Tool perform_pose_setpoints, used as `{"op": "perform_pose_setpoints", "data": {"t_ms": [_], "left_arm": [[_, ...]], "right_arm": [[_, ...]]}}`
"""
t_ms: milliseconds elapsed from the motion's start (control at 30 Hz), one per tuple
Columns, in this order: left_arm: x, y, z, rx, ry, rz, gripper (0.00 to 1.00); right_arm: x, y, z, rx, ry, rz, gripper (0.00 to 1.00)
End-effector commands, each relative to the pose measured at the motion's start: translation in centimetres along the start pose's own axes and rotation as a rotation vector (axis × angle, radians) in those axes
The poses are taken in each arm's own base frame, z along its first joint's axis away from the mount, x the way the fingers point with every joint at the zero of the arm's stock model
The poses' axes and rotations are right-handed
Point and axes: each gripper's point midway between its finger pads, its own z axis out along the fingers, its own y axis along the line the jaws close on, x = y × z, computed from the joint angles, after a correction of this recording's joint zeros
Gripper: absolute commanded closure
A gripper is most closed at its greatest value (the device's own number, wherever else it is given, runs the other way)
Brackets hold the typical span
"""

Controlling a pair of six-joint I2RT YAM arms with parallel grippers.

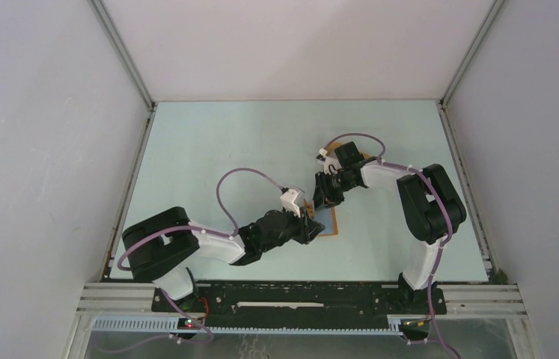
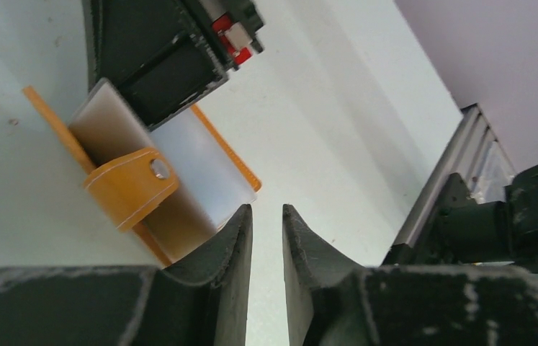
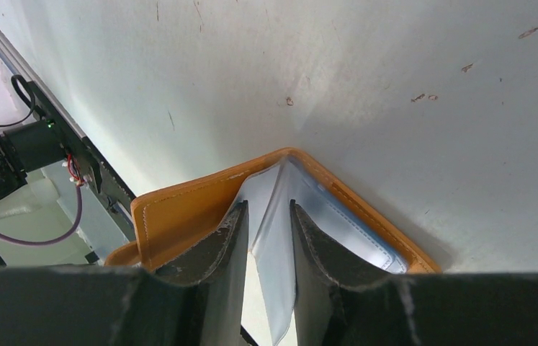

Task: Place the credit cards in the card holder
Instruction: Turn over the card slot in the card holder.

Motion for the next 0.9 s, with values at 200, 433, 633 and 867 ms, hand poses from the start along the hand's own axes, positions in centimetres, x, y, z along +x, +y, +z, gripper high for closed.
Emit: {"op": "perform_pose_setpoints", "data": {"t_ms": [200,433,633,867], "left_arm": [[-0.4,3.9,-0.8,-0.221,0.014,0.080,0.73],[-0.7,6.3,-2.3,-0.341,0.001,0.108,0.73],[-0.4,7.7,-2.0,-0.368,0.011,0.083,0.73],[-0.7,9.3,-2.0,-0.387,0.005,0.057,0.74]], "right_arm": [[-1.5,0.7,-0.4,-0.016,-0.030,-0.018,0.65],[-1.5,0.3,-0.4,-0.003,-0.029,-0.022,0.65],[-1.5,-0.5,-0.5,0.032,-0.026,-0.037,0.65],[-0.9,-1.7,-0.1,0.065,0.017,-0.043,0.78]]}}
